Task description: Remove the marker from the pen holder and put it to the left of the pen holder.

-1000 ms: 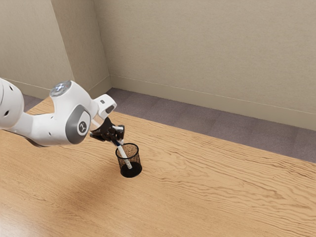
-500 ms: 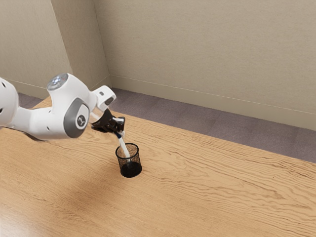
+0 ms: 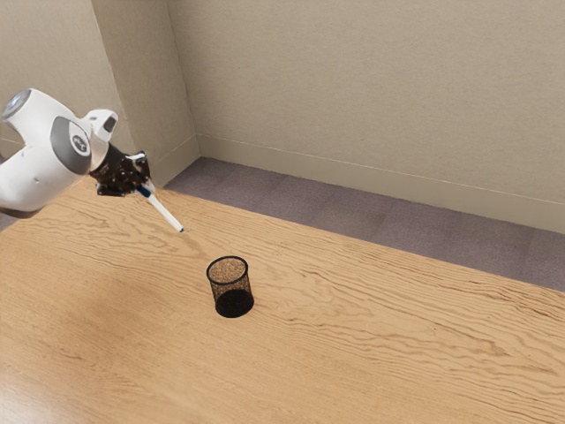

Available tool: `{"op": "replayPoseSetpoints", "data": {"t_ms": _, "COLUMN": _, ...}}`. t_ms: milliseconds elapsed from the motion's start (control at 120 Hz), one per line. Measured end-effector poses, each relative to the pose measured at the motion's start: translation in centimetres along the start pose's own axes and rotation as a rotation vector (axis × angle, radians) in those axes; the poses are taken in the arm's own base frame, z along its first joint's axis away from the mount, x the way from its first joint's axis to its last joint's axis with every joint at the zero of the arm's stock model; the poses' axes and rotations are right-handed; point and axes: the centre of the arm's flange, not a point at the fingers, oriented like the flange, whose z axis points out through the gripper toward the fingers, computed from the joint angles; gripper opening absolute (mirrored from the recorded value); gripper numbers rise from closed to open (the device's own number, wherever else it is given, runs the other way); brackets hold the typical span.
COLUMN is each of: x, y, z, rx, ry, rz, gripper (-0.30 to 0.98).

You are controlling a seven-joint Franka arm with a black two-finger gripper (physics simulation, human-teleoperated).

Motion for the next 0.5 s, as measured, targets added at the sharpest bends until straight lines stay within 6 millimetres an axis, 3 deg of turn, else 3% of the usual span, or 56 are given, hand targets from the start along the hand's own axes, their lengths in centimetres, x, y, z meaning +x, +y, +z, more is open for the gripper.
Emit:
{"op": "replayPoseSetpoints", "data": {"t_ms": 125, "x": 0.7, "y": -4.6, "z": 1.8, "rx": -0.012, "ry": -0.068, "rz": -0.107, "gripper": -0.01}}
{"op": "replayPoseSetpoints", "data": {"t_ms": 233, "x": 0.3, "y": -6.9, "z": 3.6, "rx": -0.041, "ry": -0.12, "rz": -0.175, "gripper": -0.01}}
{"op": "replayPoseSetpoints", "data": {"t_ms": 500, "x": 1.0, "y": -12.4, "z": 4.7, "rx": -0.158, "ry": -0.177, "rz": -0.349, "gripper": 0.04}}
